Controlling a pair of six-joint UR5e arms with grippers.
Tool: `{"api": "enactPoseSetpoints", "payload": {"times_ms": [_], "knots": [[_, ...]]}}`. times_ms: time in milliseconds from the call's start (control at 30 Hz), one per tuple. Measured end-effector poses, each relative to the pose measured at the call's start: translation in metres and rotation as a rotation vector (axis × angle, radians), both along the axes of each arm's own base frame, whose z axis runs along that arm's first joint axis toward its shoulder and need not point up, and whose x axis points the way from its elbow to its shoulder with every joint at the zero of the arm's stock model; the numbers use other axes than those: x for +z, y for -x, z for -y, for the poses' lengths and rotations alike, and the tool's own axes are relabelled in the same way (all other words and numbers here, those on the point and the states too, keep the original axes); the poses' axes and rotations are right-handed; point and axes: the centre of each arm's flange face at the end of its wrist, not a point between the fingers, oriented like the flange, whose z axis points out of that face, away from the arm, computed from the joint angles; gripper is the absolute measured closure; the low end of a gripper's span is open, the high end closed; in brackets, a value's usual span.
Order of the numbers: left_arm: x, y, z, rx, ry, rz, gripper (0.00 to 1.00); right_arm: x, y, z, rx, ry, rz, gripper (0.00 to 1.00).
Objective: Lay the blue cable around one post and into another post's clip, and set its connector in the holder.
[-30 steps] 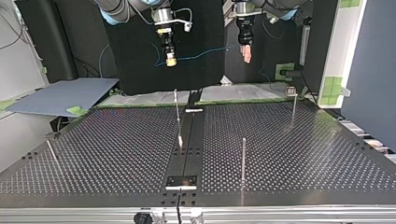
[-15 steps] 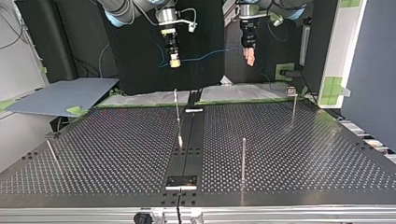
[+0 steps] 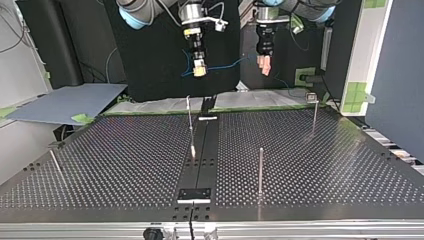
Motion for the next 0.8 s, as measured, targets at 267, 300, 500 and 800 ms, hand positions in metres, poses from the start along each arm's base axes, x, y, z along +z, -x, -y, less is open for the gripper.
{"api": "enactPoseSetpoints", "payload": {"times_ms": [267, 300, 500, 800], "knots": [[0.040, -0.028, 0.004, 0.056, 0.063, 0.069, 0.00, 0.067, -0.001, 0.030, -0.015, 0.049, 0.058, 1.00], [0.044, -0.031, 0.004, 0.065, 0.065, 0.077, 0.00, 0.075, 0.000, 0.034, -0.017, 0.054, 0.063, 1.00], [0.075, -0.046, 0.005, 0.107, 0.082, 0.125, 0.00, 0.114, 0.008, 0.056, -0.023, 0.092, 0.078, 1.00], [0.120, -0.065, 0.007, 0.122, 0.123, 0.187, 0.00, 0.174, 0.038, 0.088, -0.066, 0.153, 0.065, 1.00]]}}
